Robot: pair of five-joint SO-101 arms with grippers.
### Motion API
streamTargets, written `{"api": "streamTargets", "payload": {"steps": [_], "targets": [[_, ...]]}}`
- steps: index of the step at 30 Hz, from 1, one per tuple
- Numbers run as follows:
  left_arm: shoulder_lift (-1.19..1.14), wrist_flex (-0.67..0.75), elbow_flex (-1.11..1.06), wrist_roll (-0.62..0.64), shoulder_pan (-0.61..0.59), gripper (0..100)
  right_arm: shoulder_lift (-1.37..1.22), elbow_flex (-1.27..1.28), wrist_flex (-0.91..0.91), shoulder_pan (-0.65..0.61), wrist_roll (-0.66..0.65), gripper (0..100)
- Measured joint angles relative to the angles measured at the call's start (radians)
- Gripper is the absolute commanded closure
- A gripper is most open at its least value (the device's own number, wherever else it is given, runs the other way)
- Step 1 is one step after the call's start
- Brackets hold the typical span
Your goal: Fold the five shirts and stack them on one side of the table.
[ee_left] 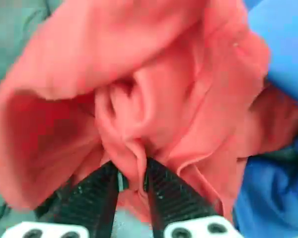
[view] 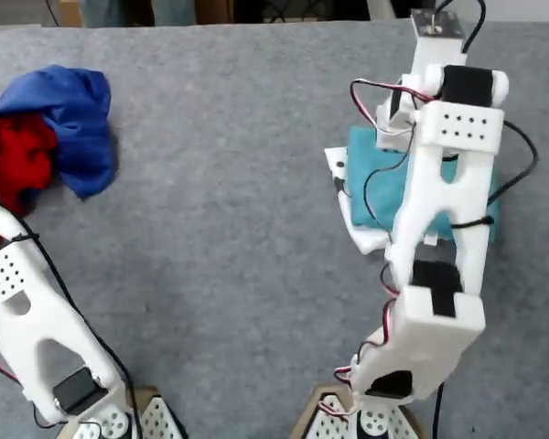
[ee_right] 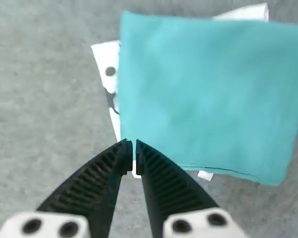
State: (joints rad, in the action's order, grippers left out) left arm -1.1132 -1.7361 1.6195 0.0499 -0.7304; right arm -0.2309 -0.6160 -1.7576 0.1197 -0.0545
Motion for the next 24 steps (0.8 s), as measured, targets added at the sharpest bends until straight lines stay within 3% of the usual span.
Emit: {"api": "streamTargets", "payload": {"steps": [8, 15, 19, 24], "targets": [[0.287, -0.023, -0.147, 0.000, -0.028, 97, 0.112, 0.000, 0.000, -0.028, 0.000, 98.2], [0.832, -0.023, -0.715, 0.000, 0.008, 97, 0.124, -0.012, -0.002, -0.028, 0.000, 98.2], [1.243, -0.025, -1.215, -0.031, 0.160, 97, 0.124, -0.012, -0.002, -0.028, 0.000, 98.2], [1.755, 0.069, -1.792, -0.064, 0.489, 97, 0.124, -0.012, -0.002, -0.028, 0.000, 98.2]]}}
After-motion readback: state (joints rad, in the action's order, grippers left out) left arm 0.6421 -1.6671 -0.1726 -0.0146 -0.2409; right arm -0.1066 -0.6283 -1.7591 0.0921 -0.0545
